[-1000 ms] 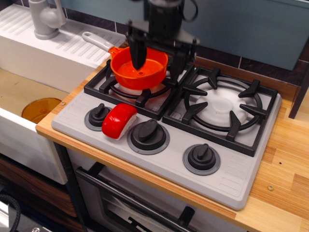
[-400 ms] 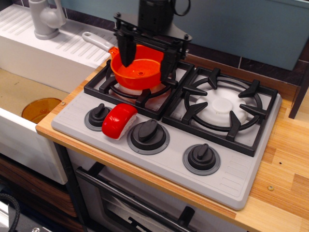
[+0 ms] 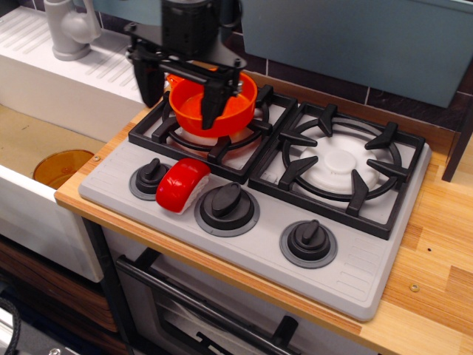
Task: End effector transition from pot or pan to object
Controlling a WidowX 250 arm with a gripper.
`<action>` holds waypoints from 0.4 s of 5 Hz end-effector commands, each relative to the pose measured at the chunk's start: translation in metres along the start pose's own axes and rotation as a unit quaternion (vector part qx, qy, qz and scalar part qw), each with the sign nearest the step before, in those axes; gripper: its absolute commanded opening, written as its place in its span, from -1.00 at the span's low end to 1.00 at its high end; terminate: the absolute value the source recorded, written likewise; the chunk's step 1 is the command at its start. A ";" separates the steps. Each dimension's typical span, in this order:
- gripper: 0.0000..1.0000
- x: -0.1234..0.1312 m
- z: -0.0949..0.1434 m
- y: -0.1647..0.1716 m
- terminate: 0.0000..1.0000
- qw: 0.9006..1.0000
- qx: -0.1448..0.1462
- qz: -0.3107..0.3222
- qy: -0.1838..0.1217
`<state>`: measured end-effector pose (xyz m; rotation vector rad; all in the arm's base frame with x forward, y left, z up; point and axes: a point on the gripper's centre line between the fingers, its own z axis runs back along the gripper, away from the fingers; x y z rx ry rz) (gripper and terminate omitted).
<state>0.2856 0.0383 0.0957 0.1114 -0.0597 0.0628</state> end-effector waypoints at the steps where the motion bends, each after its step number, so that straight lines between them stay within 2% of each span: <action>1: 1.00 -0.001 0.000 0.001 -1.00 0.999 -0.001 -0.006 -0.039; 2: 1.00 -0.002 -0.010 -0.001 -1.00 0.999 -0.006 -0.008 -0.040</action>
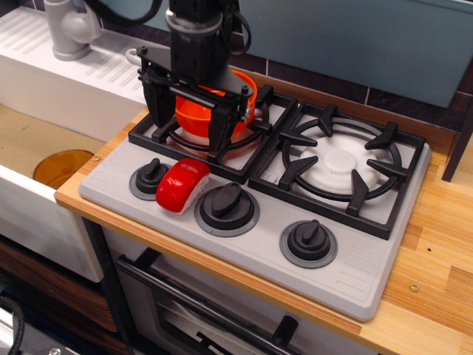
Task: End effector transition from pot or pan to object
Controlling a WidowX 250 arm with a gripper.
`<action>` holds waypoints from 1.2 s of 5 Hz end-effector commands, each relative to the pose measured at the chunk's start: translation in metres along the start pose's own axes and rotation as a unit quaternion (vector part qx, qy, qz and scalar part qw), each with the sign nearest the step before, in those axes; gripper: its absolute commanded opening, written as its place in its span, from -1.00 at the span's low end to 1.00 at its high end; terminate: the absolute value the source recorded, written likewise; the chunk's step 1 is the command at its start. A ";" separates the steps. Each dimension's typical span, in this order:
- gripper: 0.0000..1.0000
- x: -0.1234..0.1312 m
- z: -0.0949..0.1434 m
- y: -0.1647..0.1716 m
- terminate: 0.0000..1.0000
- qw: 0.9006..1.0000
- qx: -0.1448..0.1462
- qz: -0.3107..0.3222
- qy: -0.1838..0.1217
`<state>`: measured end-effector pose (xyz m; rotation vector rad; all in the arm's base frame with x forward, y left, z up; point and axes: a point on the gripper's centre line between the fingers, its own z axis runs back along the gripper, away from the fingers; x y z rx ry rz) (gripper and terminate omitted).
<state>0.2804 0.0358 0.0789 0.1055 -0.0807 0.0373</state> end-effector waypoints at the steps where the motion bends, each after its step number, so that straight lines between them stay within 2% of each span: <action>1: 1.00 0.003 -0.002 0.001 -1.00 0.999 -0.003 0.004 -0.036; 4: 1.00 0.001 -0.020 0.000 -1.00 0.999 -0.005 0.009 -0.034; 5: 1.00 -0.011 -0.035 0.007 -1.00 0.999 0.006 0.001 -0.043; 6: 1.00 -0.016 -0.040 0.003 -1.00 0.999 0.003 0.007 -0.045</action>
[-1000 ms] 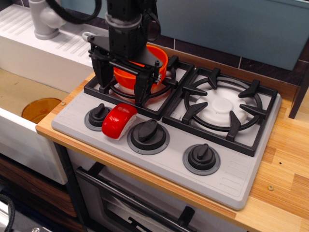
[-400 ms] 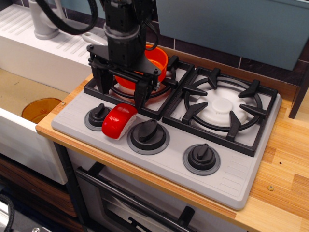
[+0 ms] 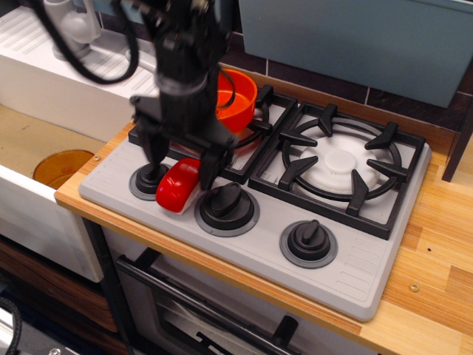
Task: End effector transition from pot or pan to object
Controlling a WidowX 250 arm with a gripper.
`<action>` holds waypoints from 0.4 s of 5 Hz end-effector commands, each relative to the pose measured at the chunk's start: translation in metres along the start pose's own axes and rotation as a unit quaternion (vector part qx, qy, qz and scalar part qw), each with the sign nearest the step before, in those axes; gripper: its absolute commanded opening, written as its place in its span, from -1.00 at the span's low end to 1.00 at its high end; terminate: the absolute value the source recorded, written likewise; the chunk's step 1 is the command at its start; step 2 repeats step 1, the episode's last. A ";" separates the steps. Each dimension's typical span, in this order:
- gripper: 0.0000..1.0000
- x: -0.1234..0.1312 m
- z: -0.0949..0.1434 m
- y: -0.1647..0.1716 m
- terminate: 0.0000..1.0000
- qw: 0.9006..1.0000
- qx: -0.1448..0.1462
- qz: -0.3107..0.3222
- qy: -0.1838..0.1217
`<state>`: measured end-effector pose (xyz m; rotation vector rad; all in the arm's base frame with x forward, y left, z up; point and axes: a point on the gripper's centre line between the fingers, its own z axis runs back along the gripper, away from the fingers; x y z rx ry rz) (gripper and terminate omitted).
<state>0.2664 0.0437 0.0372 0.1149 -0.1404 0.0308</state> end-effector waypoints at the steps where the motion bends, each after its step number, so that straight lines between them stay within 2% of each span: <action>1: 1.00 0.004 0.000 -0.004 1.00 1.000 0.001 0.024 -0.009; 2: 1.00 0.004 0.000 -0.004 1.00 1.000 0.001 0.024 -0.009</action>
